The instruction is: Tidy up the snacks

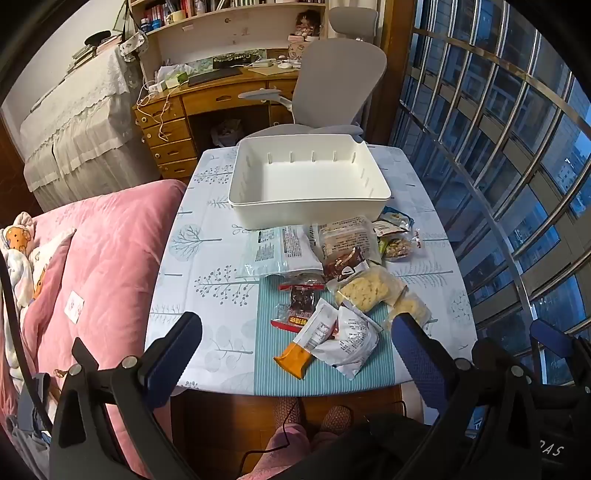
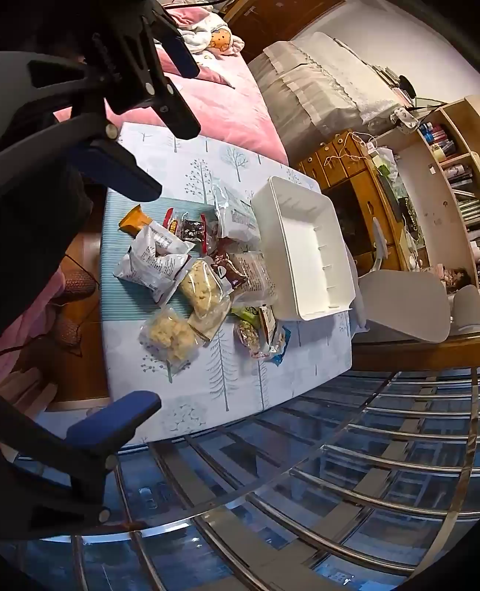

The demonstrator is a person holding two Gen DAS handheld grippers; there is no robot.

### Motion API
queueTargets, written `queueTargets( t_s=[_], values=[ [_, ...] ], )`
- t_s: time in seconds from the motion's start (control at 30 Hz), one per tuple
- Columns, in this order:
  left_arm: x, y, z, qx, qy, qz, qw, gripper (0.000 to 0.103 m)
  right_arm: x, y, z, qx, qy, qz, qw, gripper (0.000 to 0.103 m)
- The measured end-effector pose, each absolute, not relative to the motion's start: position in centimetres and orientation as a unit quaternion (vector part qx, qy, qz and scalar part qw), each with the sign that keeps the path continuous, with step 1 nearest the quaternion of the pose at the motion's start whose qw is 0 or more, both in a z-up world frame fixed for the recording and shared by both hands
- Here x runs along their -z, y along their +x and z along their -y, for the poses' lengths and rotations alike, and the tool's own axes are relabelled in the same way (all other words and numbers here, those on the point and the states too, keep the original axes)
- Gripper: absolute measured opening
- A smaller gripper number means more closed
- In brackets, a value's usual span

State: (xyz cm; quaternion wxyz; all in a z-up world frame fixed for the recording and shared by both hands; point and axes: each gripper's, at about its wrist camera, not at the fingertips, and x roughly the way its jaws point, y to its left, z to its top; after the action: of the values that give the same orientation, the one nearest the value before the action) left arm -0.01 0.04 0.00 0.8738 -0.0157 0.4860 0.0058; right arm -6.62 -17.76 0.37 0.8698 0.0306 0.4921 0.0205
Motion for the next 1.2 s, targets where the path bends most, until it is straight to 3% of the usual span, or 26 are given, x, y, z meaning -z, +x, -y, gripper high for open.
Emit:
queueTargets(
  t_s=[1.2],
  values=[
    [-0.63,-0.57,-0.47,-0.008,-0.012,-0.479,0.878,0.102,-0.23,-7.35,18.02,-0.022,0.039,-0.491,0.87,0.103]
  ],
)
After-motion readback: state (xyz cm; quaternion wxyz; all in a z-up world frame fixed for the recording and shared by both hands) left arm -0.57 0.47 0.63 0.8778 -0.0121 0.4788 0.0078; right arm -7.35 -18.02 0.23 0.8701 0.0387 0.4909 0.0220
